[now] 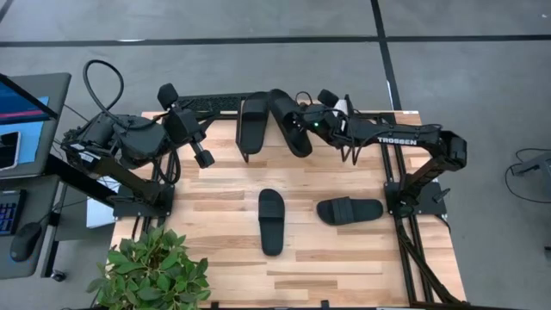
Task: Pick and place slides into the shelf
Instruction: Put the black slide on the shelf
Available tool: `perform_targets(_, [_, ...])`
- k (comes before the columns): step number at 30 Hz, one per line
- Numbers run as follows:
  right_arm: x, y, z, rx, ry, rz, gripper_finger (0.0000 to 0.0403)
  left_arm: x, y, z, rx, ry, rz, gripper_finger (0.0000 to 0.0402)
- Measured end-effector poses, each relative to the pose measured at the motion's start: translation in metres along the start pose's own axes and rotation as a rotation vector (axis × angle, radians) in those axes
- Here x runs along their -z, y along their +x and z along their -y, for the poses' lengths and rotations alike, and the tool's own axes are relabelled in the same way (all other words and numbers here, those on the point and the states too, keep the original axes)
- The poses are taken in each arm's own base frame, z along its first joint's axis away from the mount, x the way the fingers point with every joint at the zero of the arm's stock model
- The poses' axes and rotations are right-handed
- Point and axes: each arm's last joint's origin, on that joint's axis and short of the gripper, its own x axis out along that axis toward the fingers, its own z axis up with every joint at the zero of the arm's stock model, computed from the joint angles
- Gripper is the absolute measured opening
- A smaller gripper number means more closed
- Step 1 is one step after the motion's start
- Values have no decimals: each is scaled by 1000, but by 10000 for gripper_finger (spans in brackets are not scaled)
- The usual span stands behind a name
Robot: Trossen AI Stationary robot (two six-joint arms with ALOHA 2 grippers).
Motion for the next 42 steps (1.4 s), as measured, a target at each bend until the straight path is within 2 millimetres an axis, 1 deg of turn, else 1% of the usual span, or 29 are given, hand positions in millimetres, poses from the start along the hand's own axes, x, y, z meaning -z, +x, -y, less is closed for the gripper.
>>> perform_targets(3, [2, -1, 0, 56, -12, -53, 0, 0, 0, 0, 0, 0, 0, 0])
perform_targets(6, [0, -1, 1, 72, 38, -45, 0, 0, 0, 0, 0, 0, 0, 0])
perform_targets(11, [1, -2, 1, 122, 63, -58, 0, 0, 0, 0, 0, 0, 0, 0])
perform_targets(22, [-1, -10, -10, 90, 109, -41, 0, 0, 1, 1, 0, 1, -1, 0])
perform_targets(32, [-1, -10, -9, 94, 155, -38, 0, 0, 3, 4, 3, 7, -5, 0])
perform_targets(42, [1, -10, -10, 85, 147, -54, 0, 0, 2, 4, 3, -1, -5, 0])
